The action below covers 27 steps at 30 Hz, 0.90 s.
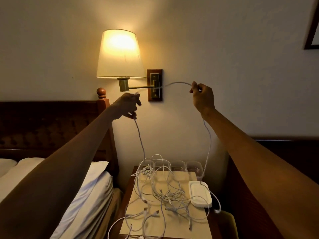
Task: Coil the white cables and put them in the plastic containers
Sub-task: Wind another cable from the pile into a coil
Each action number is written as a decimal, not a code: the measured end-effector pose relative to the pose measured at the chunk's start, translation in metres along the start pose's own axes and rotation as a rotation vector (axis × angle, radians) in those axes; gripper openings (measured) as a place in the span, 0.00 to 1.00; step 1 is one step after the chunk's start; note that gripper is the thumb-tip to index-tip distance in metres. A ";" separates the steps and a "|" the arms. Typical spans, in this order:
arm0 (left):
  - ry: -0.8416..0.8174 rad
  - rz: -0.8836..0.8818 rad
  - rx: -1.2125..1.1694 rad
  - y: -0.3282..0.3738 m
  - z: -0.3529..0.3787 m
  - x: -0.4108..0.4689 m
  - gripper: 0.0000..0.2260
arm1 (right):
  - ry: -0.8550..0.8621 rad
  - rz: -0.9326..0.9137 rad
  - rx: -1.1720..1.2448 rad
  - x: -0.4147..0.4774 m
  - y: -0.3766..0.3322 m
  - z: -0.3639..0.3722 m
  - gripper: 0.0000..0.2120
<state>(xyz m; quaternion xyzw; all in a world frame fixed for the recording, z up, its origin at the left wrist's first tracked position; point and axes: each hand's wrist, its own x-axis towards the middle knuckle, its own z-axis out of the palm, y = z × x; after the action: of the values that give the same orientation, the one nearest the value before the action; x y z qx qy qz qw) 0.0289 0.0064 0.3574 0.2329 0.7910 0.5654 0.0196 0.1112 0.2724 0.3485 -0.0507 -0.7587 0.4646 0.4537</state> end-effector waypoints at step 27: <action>-0.134 -0.195 0.493 -0.036 0.030 -0.011 0.10 | -0.302 0.124 -0.069 -0.024 -0.001 0.004 0.18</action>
<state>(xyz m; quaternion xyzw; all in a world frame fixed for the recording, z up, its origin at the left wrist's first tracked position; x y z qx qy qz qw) 0.0354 0.0190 0.3114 0.1900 0.9205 0.3345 0.0690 0.1228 0.2571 0.3336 -0.0425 -0.8291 0.4679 0.3031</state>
